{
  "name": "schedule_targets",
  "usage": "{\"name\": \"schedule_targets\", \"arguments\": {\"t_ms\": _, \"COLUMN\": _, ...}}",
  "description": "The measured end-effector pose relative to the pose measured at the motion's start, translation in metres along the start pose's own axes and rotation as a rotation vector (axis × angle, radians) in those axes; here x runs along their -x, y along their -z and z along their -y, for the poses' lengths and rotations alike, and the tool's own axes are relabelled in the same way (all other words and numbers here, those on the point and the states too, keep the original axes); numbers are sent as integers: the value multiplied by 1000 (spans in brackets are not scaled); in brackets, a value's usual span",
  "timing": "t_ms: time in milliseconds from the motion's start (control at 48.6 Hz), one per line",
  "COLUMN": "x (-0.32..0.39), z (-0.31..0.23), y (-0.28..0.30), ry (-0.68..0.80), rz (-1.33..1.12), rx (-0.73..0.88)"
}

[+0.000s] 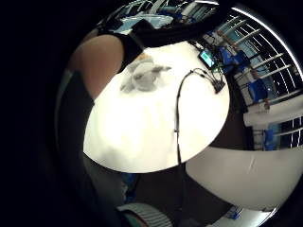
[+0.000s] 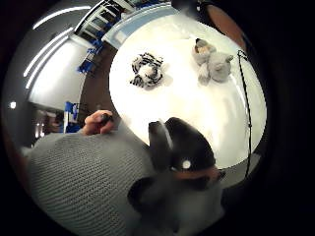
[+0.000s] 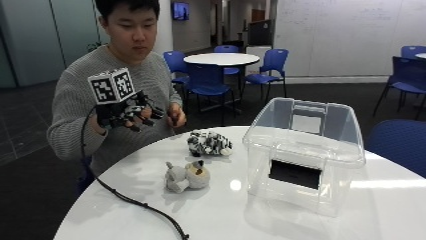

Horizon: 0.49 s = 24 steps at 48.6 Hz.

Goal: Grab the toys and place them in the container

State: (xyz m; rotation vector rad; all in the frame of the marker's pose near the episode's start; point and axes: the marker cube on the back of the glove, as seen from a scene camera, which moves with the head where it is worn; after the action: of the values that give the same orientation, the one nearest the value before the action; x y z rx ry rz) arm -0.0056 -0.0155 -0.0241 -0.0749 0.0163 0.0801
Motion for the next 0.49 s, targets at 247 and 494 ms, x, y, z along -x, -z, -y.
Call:
{"name": "schedule_targets", "arguments": {"t_ms": 247, "x": -20, "z": 94, "y": -7, "ry": -39, "rz": -38, "rx": 4}}
{"name": "schedule_targets", "arguments": {"t_ms": 494, "x": -55, "z": 151, "y": -26, "ry": -152, "rz": 4, "rx": 50}}
